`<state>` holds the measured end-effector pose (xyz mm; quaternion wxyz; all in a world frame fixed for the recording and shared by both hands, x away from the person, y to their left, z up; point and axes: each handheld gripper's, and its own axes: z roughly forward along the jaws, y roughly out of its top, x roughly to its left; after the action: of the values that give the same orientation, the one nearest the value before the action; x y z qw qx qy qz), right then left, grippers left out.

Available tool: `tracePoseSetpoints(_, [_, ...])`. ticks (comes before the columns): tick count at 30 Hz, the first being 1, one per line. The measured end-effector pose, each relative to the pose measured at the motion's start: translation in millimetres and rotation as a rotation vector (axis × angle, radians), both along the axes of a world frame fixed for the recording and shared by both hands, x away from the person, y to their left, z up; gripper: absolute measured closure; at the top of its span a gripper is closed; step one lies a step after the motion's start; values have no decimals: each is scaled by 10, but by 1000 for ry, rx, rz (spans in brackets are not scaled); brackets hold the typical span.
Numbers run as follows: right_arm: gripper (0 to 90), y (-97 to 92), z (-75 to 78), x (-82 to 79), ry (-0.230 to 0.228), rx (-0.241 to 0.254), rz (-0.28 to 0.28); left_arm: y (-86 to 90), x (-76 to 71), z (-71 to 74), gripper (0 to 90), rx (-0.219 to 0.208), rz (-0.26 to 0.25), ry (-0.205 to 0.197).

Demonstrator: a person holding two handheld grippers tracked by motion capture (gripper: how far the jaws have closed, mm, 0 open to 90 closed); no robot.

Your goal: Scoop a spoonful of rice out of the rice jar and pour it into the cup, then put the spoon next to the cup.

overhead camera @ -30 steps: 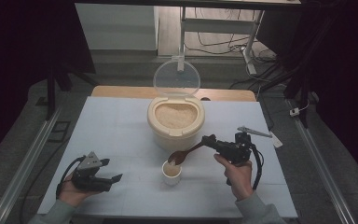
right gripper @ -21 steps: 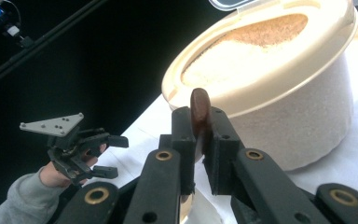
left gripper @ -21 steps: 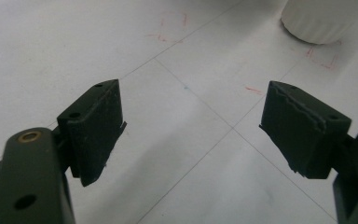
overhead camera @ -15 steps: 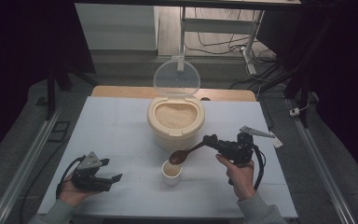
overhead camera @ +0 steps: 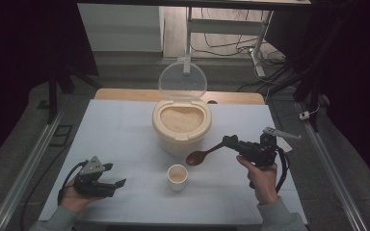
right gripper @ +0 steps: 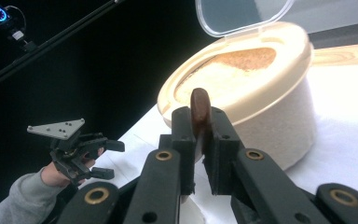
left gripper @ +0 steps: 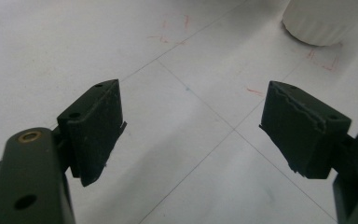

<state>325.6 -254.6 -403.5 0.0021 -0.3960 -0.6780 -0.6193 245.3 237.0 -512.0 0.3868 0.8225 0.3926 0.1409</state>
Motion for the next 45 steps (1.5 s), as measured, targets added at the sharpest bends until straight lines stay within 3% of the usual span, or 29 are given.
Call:
tracePoseSetpoints(8, [833, -179, 53, 24, 26, -55, 22, -15, 3, 9, 205, 0, 2, -9])
tracePoseSetpoints(16, [832, -182, 47, 43, 64, -130, 83, -11, -4, 12, 205, 2, 1, -11])
tracePoseSetpoints(38, [832, 293, -222, 141, 235, -349, 359, -16, 11, 2, 204, 4, -8, -5])
tracePoseSetpoints(45, [829, 407, -318, 225, 257, -369, 369, -20, 13, -1, 204, 5, -10, -4])
